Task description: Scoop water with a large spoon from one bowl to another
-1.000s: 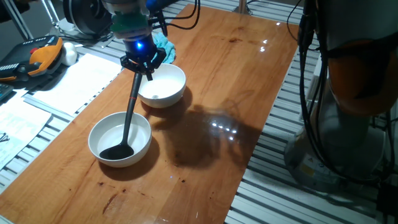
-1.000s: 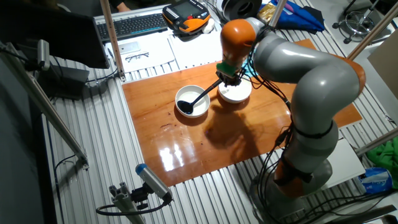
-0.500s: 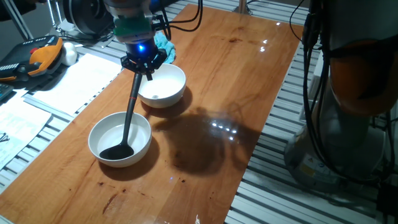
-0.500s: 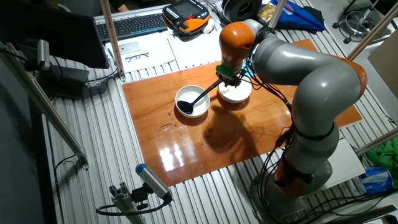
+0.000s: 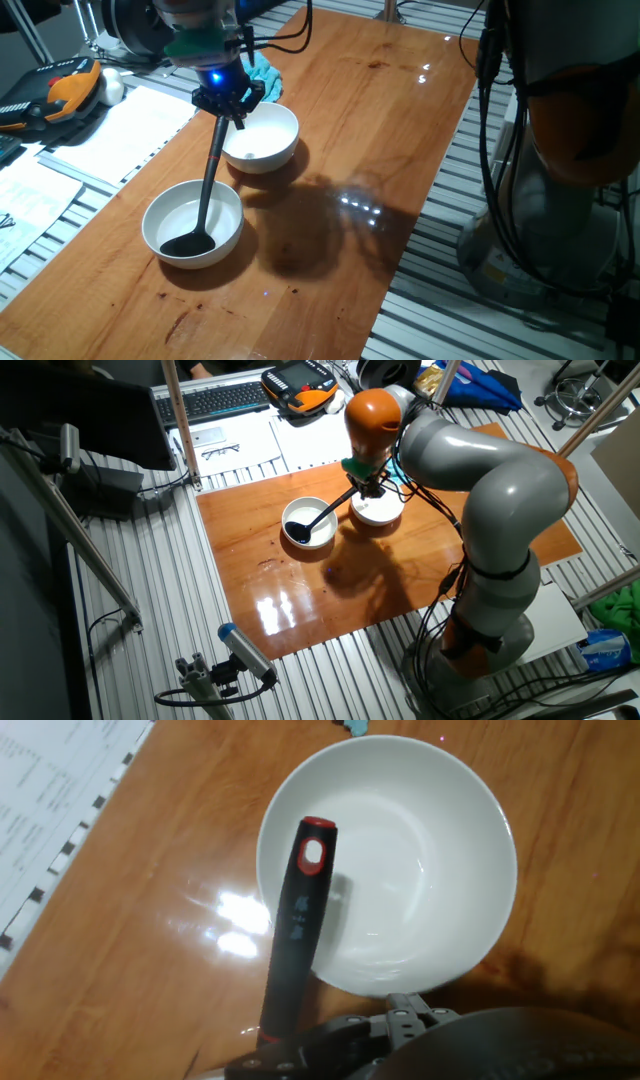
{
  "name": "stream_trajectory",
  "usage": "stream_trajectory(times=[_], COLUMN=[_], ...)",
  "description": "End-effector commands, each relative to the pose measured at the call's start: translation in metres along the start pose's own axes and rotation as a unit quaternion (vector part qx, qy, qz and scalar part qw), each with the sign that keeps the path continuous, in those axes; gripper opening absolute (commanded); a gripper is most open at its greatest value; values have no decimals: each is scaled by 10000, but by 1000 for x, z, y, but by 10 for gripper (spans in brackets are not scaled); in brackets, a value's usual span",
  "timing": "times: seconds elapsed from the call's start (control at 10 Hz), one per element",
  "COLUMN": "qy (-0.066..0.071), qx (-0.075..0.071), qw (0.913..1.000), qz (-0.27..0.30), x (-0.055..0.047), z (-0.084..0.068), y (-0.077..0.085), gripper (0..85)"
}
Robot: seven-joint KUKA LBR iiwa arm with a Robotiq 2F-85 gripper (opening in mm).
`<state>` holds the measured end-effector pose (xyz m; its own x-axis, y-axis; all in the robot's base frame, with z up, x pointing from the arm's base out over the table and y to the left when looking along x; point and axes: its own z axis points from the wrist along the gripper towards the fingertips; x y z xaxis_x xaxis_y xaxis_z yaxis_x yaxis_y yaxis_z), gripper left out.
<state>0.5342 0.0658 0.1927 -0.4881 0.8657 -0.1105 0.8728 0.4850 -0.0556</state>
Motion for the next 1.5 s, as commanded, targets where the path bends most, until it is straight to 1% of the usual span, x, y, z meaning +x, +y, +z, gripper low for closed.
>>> stream_trajectory(times=[0.0,0.1,0.4,0.5,0.6,0.7,0.9,1.0,1.2,1.4], qy=[64,-57,-213,-252,-256,-230,-307,-315,-284,-322], qx=[-8,59,208,235,244,212,161,146,104,77], qw=[10000,9999,9992,9989,9988,9987,9982,9980,9979,9973], qz=[56,63,249,303,349,410,491,529,567,650], x=[2,5,22,23,23,22,26,28,28,28], z=[0,-3,-13,-12,-9,-5,5,7,12,15], y=[6,13,33,37,41,43,50,53,58,65], gripper=[0,0,0,0,0,0,0,0,0,0])
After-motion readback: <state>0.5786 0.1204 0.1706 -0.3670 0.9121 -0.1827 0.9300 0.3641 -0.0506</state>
